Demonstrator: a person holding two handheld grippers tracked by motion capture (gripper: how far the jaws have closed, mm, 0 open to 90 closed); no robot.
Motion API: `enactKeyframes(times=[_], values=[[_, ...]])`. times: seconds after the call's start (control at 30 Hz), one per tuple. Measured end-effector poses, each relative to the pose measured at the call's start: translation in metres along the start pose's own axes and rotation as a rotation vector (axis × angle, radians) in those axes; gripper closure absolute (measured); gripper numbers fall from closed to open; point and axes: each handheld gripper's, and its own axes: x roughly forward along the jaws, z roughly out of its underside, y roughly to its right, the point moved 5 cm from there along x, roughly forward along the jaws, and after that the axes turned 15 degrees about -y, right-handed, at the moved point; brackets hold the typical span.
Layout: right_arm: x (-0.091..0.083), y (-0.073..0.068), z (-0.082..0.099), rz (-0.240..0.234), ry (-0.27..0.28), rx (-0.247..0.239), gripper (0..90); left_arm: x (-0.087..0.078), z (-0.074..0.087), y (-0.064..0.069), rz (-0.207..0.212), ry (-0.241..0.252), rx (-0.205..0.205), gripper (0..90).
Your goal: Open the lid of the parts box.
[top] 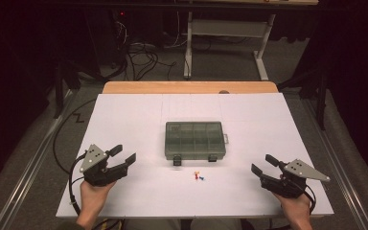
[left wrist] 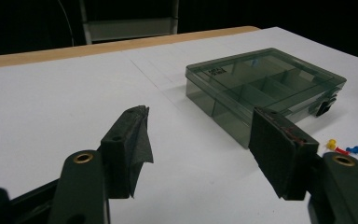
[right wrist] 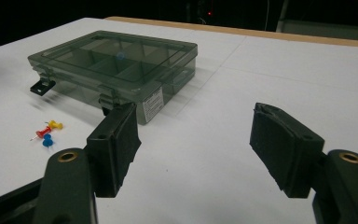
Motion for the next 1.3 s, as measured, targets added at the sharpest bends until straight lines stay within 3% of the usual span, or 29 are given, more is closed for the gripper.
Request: enactKeyframes(times=[0.2,0.4,0.73,0.83,1.1,1.3], values=[[0.004,0.000,-0.003,0.001,0.002,0.002,34.8,0.004,-0.003,0.000,0.001,0.010,-0.008,36.1],[0.012,-0.002,-0.008,0.008,-0.008,-0.002,34.6,0.009,-0.008,0.004,0.004,0.012,0.014,34.9],[0.022,-0.008,-0.013,0.008,-0.032,-0.029,36.2,0.018,-0.012,0.009,-0.005,-0.002,0.032,40.8],[0.024,-0.011,-0.015,0.012,-0.039,-0.041,36.2,0.019,-0.013,0.008,0.001,0.005,0.027,43.2],[0.025,-0.012,-0.019,-0.006,-0.034,-0.016,36.4,0.023,-0.016,0.010,0.042,0.012,0.027,46.1],[0.031,-0.014,-0.023,-0.020,-0.043,-0.017,36.9,0.028,-0.018,0.013,0.052,0.006,0.048,46.4]])
